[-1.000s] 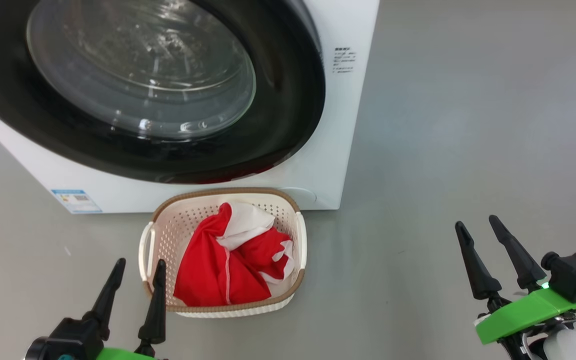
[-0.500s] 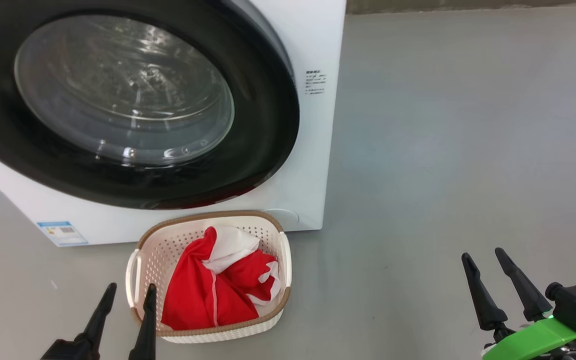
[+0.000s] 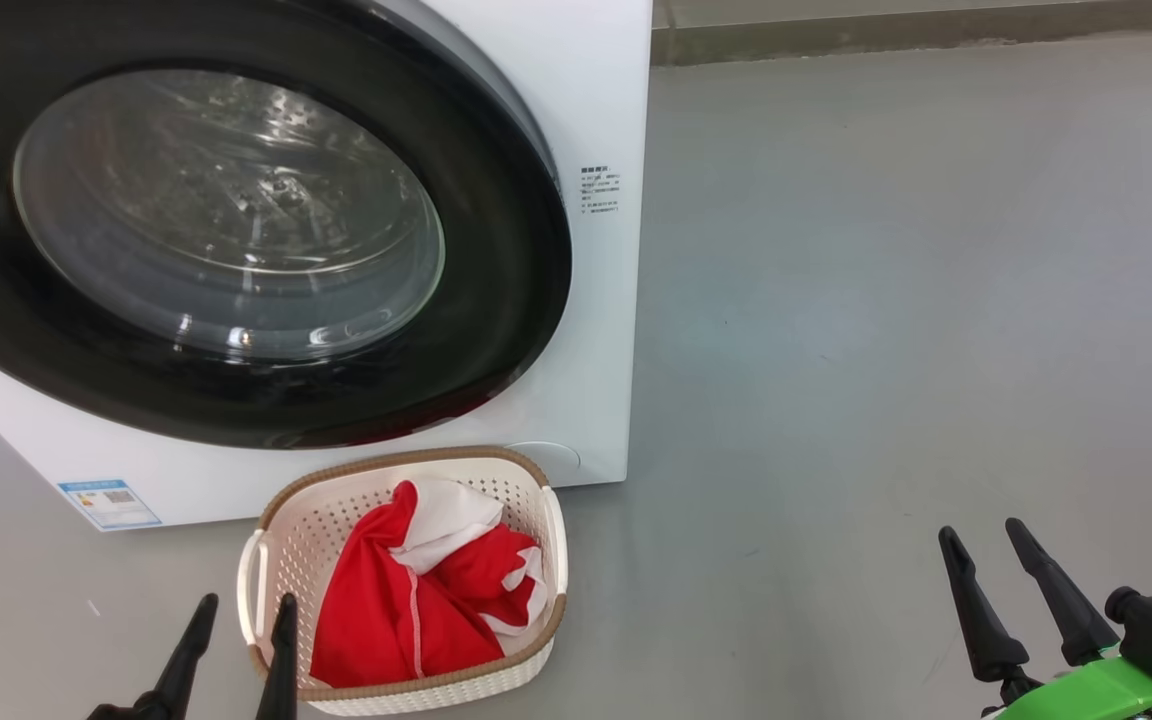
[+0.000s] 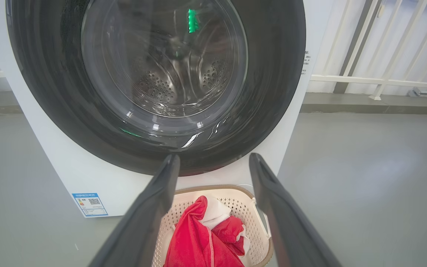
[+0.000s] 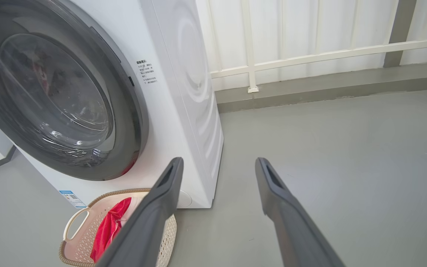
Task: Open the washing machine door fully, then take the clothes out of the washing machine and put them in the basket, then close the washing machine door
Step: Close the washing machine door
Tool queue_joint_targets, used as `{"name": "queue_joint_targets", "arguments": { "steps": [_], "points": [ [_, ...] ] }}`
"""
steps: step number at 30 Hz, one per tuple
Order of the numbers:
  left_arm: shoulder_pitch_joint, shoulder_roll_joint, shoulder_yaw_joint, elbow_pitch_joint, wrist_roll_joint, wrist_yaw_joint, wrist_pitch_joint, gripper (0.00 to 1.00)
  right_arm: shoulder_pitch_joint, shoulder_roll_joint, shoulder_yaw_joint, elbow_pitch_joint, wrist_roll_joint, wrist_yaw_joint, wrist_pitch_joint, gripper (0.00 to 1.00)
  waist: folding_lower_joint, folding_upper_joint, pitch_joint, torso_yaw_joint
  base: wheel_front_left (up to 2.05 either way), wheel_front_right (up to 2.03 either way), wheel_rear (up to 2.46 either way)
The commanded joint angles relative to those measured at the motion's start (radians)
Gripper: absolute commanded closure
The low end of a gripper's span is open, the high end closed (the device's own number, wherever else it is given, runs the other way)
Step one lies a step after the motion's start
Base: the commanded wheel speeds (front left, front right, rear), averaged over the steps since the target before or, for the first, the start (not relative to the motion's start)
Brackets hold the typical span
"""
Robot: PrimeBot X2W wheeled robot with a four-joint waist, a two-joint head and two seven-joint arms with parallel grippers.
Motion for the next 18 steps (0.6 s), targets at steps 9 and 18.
{"name": "queue_joint_targets", "arguments": {
  "steps": [9,18],
  "points": [
    [-0.006,0.010,0.040,-0.017,-0.009,-0.006,-0.009,0.00,0.006,-0.013,0.004,-0.030,-0.017,-0.004,-0.006,0.00,0.0000,-0.0001,0.001,-0.002,0.00,0.00,0.00],
    [-0.005,0.008,0.040,-0.019,-0.019,-0.006,-0.009,0.00,0.002,-0.011,0.004,-0.033,-0.019,-0.004,-0.006,0.00,0.0000,-0.0001,0.004,0.002,0.00,0.00,0.00]
  ]
}}
